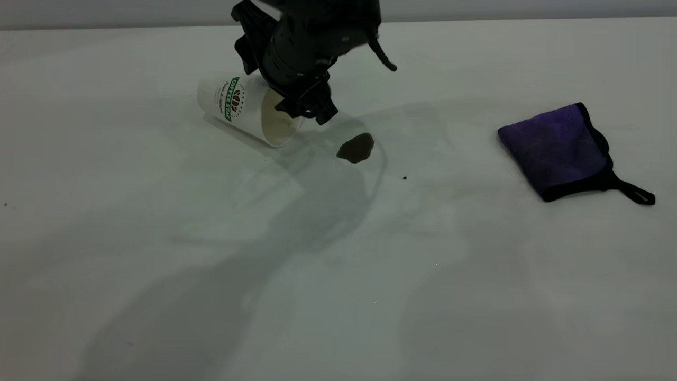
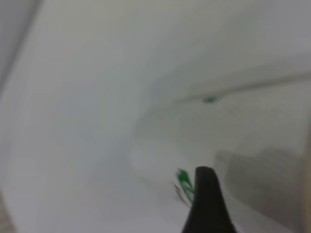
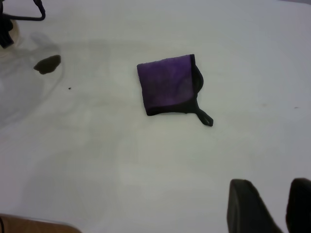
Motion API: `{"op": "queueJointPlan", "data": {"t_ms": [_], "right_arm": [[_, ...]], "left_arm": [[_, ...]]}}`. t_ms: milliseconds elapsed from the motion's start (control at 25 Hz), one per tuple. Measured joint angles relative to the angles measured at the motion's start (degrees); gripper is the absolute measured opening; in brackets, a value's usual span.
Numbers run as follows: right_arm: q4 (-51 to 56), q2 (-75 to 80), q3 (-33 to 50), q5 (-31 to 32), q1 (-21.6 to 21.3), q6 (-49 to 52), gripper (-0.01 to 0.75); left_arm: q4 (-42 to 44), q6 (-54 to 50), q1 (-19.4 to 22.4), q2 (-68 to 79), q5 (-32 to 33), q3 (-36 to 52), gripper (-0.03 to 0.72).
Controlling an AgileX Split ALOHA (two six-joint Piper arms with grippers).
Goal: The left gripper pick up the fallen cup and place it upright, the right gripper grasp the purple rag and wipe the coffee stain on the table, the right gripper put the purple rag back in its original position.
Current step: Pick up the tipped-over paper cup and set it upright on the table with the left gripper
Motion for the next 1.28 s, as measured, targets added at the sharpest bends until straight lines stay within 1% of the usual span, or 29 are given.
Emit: {"op": "queueJointPlan", "data": {"t_ms": [120, 160, 240, 360, 440, 480, 600, 720, 800, 880, 960, 1080, 1160, 1280], "right_arm": [[0.0, 0.0, 0.0, 0.0, 0.0, 0.0, 0.238], [0.0, 0.0, 0.0, 0.0, 0.0, 0.0, 0.238], [0.0, 0.0, 0.0, 0.0, 0.0, 0.0, 0.238], [0.0, 0.0, 0.0, 0.0, 0.0, 0.0, 0.238], [0.0, 0.0, 0.0, 0.0, 0.0, 0.0, 0.238], [0.0, 0.0, 0.0, 0.0, 0.0, 0.0, 0.238], [0.0, 0.0, 0.0, 0.0, 0.0, 0.0, 0.238], [0.0, 0.0, 0.0, 0.0, 0.0, 0.0, 0.238], [0.0, 0.0, 0.0, 0.0, 0.0, 0.0, 0.238], [0.0, 0.0, 0.0, 0.0, 0.0, 0.0, 0.238], [0.0, 0.0, 0.0, 0.0, 0.0, 0.0, 0.238], [0.0, 0.0, 0.0, 0.0, 0.0, 0.0, 0.238], [0.0, 0.0, 0.0, 0.0, 0.0, 0.0, 0.238], [0.0, 0.0, 0.0, 0.0, 0.0, 0.0, 0.238]], "left_arm": [[5.22, -0.64, 0.06, 1.36, 1.1, 0.0, 0.522], [6.61, -0.66, 0.06, 1.66, 1.62, 0.0, 0.477], [8.69, -0.66, 0.06, 2.06, 2.4, 0.0, 0.36], [10.4, -0.66, 0.06, 2.03, 3.95, 0.0, 0.11], [10.77, -0.49, 0.11, 1.07, 6.26, 0.0, 0.035], [10.21, 0.07, 0.11, -0.04, 7.18, 0.0, 0.02], [7.06, 3.64, 0.71, -5.89, 7.59, 0.0, 0.016], [-1.11, 9.39, 3.18, -14.15, 5.35, 0.0, 0.014], [-10.64, 13.97, 6.0, -18.84, 3.97, 0.0, 0.015], [-20.43, 20.12, 9.81, -22.24, 3.27, -0.07, 0.015], [-30.55, 26.03, 13.5, -23.77, 2.57, -0.07, 0.015], [-43.28, 34.46, 18.74, -24.06, 1.24, -0.07, 0.015], [-50.35, 39.7, 21.98, -23.37, 0.02, -0.07, 0.015], [-59.25, 45.41, 25.48, -21.24, -2.65, -0.07, 0.015]]}}
